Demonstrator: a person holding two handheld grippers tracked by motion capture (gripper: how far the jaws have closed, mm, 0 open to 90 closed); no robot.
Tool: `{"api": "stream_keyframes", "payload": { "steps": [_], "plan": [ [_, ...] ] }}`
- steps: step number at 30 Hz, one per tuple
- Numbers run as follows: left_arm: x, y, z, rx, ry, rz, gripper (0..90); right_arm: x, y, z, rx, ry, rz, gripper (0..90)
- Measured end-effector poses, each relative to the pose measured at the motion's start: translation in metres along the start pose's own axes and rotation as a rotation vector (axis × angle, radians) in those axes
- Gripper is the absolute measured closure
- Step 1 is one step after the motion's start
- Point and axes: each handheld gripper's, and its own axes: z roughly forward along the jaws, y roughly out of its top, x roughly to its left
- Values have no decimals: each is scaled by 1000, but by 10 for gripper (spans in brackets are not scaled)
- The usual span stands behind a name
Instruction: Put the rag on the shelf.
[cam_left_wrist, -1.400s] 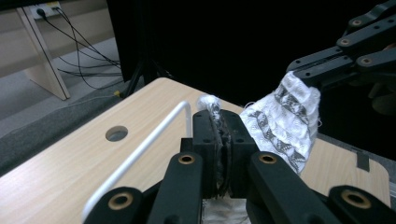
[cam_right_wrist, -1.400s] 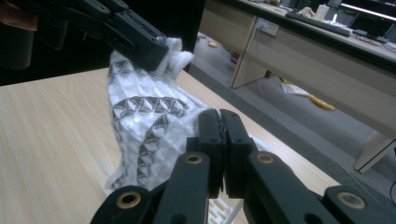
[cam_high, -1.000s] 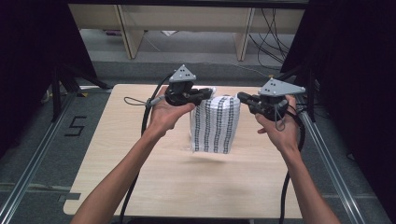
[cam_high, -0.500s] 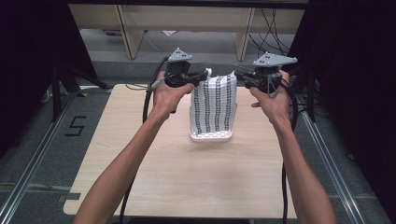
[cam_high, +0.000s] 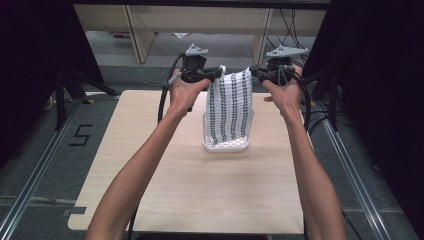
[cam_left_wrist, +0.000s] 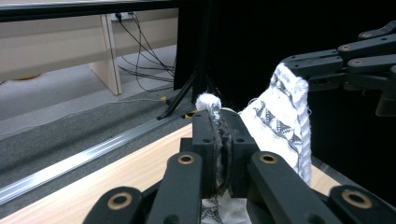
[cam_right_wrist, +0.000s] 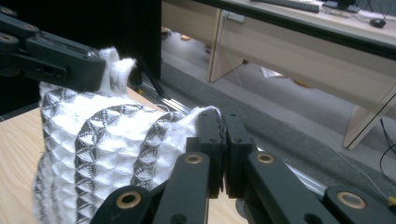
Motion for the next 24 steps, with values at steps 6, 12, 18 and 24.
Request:
{"api": "stream_keyframes", "payload": {
  "steps": [6,12,18,24],
  "plan": [
    [12,-4,19,12,31,-30,851,-9,-5,18,19,-22,16,893],
    [20,-12,31,38,44,-25,848,-15,-14,40,82,-24,50,893],
    [27,-22,40,70,55,-17,843,-18,-22,59,113,-25,54,892],
    [32,-31,44,101,57,-17,831,-17,-31,68,146,-13,71,891]
  ]
}}
